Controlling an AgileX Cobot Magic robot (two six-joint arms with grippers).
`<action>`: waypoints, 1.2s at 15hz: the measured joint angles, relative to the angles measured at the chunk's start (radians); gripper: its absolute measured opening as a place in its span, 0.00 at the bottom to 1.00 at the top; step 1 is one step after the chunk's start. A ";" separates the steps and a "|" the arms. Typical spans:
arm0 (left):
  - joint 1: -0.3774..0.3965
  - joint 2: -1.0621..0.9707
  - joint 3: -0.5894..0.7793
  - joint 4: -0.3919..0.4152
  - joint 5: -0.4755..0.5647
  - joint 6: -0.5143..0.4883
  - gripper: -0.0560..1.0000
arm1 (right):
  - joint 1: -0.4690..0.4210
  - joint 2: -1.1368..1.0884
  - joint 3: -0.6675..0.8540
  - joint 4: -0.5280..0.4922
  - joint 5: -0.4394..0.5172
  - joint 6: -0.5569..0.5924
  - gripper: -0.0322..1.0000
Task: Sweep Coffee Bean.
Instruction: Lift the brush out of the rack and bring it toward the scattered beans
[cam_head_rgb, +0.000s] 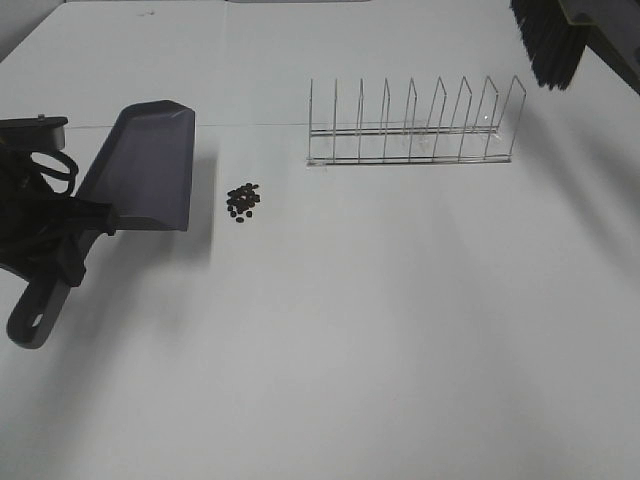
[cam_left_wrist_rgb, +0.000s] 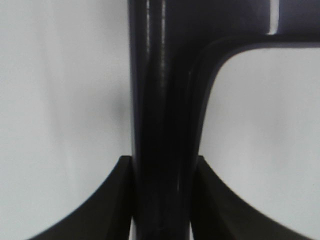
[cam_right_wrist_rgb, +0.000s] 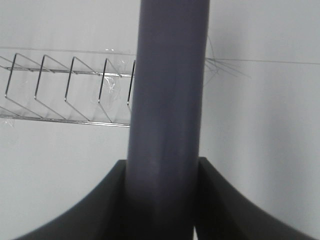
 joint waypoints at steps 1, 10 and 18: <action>0.000 0.000 0.000 0.000 0.002 0.000 0.30 | 0.000 -0.014 0.000 0.000 0.000 0.000 0.30; -0.002 0.002 0.000 0.018 0.011 -0.020 0.30 | 0.004 -0.176 0.415 0.026 0.001 0.000 0.30; -0.007 0.158 0.000 0.053 -0.017 -0.052 0.30 | 0.224 -0.186 0.601 -0.099 -0.083 0.093 0.30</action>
